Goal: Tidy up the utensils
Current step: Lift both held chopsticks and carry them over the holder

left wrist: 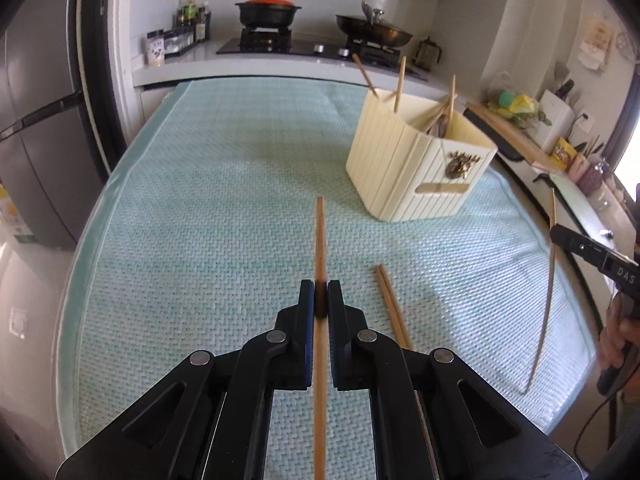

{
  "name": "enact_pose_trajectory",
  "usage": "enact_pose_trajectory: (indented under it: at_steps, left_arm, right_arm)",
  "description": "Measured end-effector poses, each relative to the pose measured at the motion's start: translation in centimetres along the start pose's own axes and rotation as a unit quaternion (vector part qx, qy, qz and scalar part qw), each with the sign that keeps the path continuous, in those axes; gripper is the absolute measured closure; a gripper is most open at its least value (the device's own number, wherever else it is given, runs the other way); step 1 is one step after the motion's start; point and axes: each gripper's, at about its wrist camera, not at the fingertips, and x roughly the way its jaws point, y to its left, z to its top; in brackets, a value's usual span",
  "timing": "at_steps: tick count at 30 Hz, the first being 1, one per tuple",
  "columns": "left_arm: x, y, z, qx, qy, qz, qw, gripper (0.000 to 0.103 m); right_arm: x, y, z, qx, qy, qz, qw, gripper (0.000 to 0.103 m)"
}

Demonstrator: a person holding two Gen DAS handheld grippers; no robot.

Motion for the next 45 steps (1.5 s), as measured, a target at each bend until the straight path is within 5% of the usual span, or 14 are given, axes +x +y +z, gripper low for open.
enact_pose_trajectory:
  at_steps: [14, 29, 36, 45]
  left_arm:
    - [-8.6, -2.2, 1.4, 0.017, -0.097, -0.028, 0.9947, 0.099]
    - [-9.2, -4.1, 3.5, 0.023, -0.114, -0.051, 0.9919, 0.099]
    - [-10.4, -5.3, 8.0, 0.032, -0.135, -0.076, 0.9874, 0.099]
    - [-10.2, -7.5, 17.9, 0.043, -0.186, -0.083, 0.9782, 0.099]
  right_arm:
    - [-7.9, 3.9, 0.0, -0.059, -0.099, 0.007, 0.993, 0.097]
    - [-9.9, 4.4, 1.2, -0.073, -0.141, 0.002, 0.987, 0.097]
    - [-10.3, 4.1, 4.7, -0.078, -0.170, -0.002, 0.982, 0.097]
    - [-9.8, 4.7, 14.0, -0.110, -0.234, -0.022, 0.966, 0.097]
